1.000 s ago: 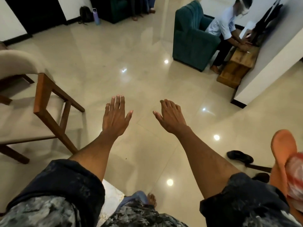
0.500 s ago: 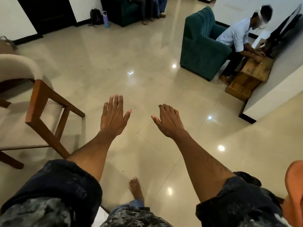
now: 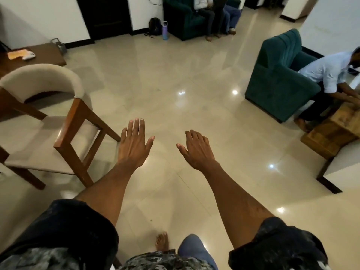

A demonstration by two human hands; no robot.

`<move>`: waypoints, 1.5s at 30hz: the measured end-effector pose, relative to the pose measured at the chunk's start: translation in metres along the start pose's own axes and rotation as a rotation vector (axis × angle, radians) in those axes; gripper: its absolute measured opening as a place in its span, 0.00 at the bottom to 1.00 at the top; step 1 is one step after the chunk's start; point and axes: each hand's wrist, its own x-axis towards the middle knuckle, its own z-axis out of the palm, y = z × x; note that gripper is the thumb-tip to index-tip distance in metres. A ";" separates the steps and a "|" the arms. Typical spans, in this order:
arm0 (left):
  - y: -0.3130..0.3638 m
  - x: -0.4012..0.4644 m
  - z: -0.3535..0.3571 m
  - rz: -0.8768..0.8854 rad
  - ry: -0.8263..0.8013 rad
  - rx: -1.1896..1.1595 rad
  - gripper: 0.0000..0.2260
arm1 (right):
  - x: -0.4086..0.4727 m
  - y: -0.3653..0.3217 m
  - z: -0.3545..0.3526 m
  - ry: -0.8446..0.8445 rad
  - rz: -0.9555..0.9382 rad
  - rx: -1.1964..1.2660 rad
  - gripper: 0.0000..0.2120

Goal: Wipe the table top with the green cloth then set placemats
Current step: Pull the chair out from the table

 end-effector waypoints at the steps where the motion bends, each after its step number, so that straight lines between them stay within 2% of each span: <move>1: -0.015 0.004 -0.002 -0.045 -0.002 -0.005 0.35 | 0.017 -0.010 0.002 -0.021 -0.044 0.004 0.30; 4: -0.061 0.010 -0.006 -0.224 0.021 -0.039 0.34 | 0.071 -0.046 0.012 -0.055 -0.187 0.006 0.30; 8: -0.095 0.007 -0.010 -0.304 0.031 -0.055 0.34 | 0.111 -0.076 0.021 -0.071 -0.285 0.018 0.30; 10: -0.124 0.008 -0.018 -0.404 0.052 -0.064 0.34 | 0.148 -0.106 0.026 -0.079 -0.383 0.032 0.33; 16: -0.162 0.010 -0.033 -0.582 0.140 -0.038 0.33 | 0.220 -0.159 0.031 -0.089 -0.548 0.037 0.34; 19: -0.185 0.003 -0.033 -0.706 0.137 -0.049 0.34 | 0.244 -0.191 0.036 -0.060 -0.696 0.009 0.31; 22: -0.198 -0.001 -0.031 -0.760 0.113 -0.054 0.34 | 0.261 -0.217 0.044 -0.085 -0.763 0.049 0.29; 26: -0.215 0.001 -0.027 -0.858 0.094 -0.035 0.34 | 0.279 -0.242 0.060 -0.112 -0.843 0.026 0.31; 32: -0.268 0.025 -0.011 -0.924 0.087 -0.047 0.35 | 0.330 -0.288 0.085 -0.164 -0.897 0.053 0.33; 35: -0.299 0.052 -0.006 -0.933 0.090 -0.055 0.37 | 0.366 -0.309 0.094 -0.176 -0.895 0.053 0.29; 38: -0.321 0.089 -0.008 -0.914 0.091 -0.114 0.35 | 0.404 -0.321 0.092 -0.182 -0.902 0.012 0.27; 45: -0.379 0.154 0.000 -0.845 0.074 -0.103 0.41 | 0.472 -0.341 0.084 -0.144 -0.862 -0.062 0.35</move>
